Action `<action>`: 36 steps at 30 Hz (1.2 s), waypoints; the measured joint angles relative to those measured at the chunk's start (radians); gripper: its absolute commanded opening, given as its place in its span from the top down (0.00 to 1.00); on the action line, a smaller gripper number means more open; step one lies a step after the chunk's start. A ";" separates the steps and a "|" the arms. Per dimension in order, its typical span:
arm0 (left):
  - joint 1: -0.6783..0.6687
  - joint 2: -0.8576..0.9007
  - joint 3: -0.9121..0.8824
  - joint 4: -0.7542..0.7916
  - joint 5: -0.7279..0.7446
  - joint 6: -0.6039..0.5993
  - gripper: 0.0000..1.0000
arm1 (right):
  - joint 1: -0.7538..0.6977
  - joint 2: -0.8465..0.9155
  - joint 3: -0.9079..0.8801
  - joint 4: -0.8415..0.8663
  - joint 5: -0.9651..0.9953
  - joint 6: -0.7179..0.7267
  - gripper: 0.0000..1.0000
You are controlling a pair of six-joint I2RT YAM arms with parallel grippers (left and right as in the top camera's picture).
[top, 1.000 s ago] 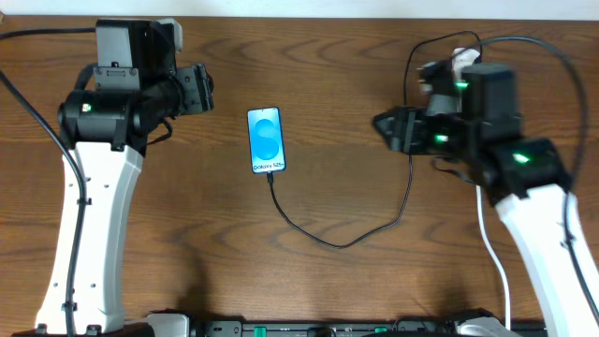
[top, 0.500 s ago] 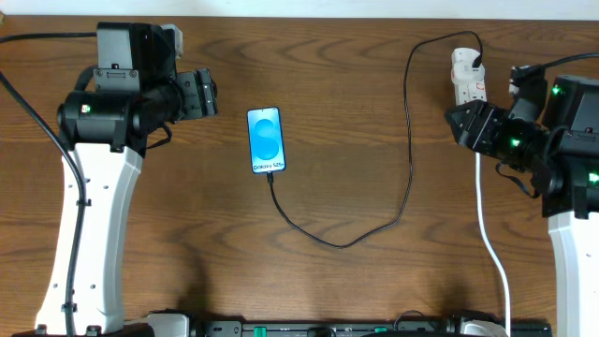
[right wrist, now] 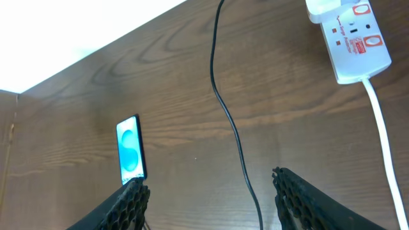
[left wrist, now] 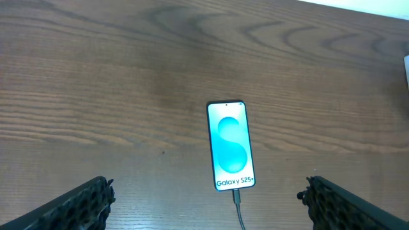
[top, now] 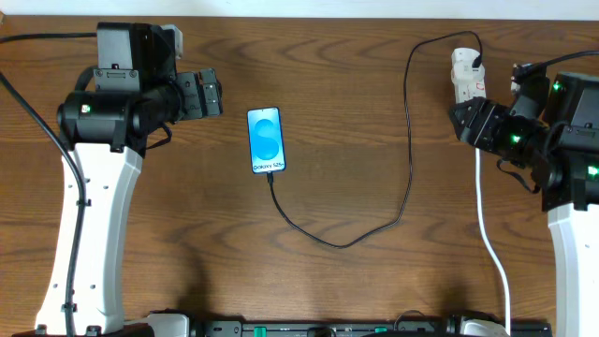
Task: Plug charger to phone and switch on socket
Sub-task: 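Move the right gripper over the white power strip's switch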
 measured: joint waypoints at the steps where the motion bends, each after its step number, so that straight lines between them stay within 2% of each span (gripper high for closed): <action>1: 0.000 0.000 0.000 0.000 0.000 0.000 0.02 | 0.000 0.005 0.000 0.005 0.000 0.000 0.37; 7: 0.000 0.000 0.000 0.000 0.000 0.000 0.02 | -0.001 0.074 0.043 0.006 0.006 0.000 0.36; 16: 0.000 0.000 0.000 -0.001 0.000 0.000 0.02 | -0.084 0.232 0.246 -0.060 0.062 -0.010 0.34; 17: 0.000 0.000 0.000 -0.001 0.000 0.000 0.02 | -0.102 0.246 0.263 -0.062 0.068 -0.012 0.33; 19: 0.000 0.000 0.000 -0.001 0.000 0.000 0.02 | -0.143 0.274 0.289 -0.055 0.079 -0.015 0.25; 25: 0.000 0.000 0.000 -0.001 0.000 0.000 0.02 | -0.233 0.365 0.297 -0.001 0.134 -0.032 0.12; 28: 0.000 0.000 0.000 -0.002 0.000 0.000 0.02 | -0.260 0.430 0.297 0.040 0.172 -0.049 0.02; 36: 0.000 0.000 0.000 -0.002 0.000 0.000 0.02 | -0.270 0.589 0.297 0.185 0.217 -0.083 0.01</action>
